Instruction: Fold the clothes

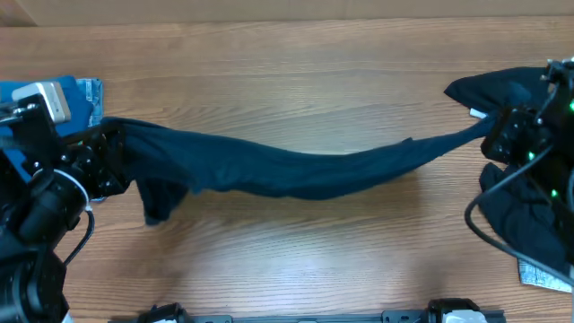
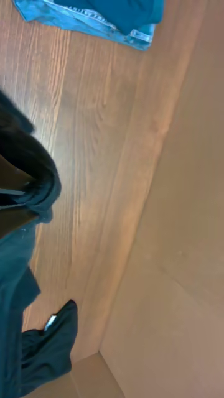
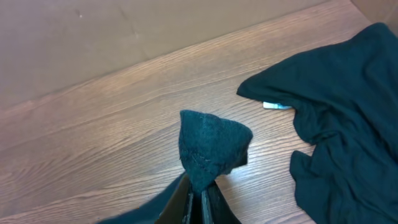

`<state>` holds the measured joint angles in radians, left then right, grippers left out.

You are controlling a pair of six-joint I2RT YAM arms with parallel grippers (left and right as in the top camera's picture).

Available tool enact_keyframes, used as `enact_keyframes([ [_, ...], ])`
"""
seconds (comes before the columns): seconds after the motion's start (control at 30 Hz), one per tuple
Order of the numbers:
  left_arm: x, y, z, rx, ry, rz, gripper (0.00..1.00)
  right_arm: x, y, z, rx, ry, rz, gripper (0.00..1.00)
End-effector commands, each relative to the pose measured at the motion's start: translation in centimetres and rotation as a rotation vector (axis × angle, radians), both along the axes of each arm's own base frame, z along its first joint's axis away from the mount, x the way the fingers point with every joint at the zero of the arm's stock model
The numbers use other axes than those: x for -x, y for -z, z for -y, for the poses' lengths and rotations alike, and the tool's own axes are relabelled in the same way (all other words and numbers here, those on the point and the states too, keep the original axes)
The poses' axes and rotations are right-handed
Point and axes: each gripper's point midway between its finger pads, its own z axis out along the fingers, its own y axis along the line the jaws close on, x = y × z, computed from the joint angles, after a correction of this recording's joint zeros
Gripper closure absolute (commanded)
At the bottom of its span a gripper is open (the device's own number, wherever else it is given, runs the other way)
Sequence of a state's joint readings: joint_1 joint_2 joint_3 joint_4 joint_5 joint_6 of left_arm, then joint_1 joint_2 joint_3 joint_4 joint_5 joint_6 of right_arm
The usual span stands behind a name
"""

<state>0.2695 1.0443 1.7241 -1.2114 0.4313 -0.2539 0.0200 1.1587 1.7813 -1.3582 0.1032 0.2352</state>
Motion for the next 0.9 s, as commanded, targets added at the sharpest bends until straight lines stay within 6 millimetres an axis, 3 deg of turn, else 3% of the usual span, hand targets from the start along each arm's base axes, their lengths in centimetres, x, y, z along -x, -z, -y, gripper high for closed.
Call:
enact_keyframes([
  [0.0,0.5,-0.6,0.2,-0.015,0.016,0.016,0.96,0.9,-1.5,0.4,0.009,0.018,0.047,0.96],
  [0.2,2.3,-2.0,0.9,-0.021,0.028,0.061,0.96,1.4,-1.9,0.7,0.019,0.032,0.062,0.96],
  [0.3,3.2,-2.9,-0.1,-0.068,-0.040,0.094,0.96,1.2,-1.7,0.7,0.019,0.032,0.057,0.96],
  [0.37,2.8,-2.4,-0.8,-0.081,-0.072,0.073,0.96,0.3,-1.2,0.7,0.020,0.031,0.038,0.96],
  [0.53,-2.1,0.0,-2.5,-0.074,-0.083,-0.032,0.96,-4.9,2.9,0.6,0.040,0.017,-0.106,0.96],
  [0.67,-7.1,3.7,-4.1,-0.053,-0.086,-0.157,0.96,-8.9,6.2,1.0,0.039,0.028,-0.184,0.96],
  [0.73,-9.1,5.9,-4.7,-0.038,-0.082,-0.219,0.96,-10.0,6.9,1.4,0.038,0.039,-0.193,0.96],
  [0.87,-11.0,7.3,-5.3,-0.031,-0.081,-0.249,0.96,-10.8,6.6,2.0,0.036,0.055,-0.165,0.96],
])
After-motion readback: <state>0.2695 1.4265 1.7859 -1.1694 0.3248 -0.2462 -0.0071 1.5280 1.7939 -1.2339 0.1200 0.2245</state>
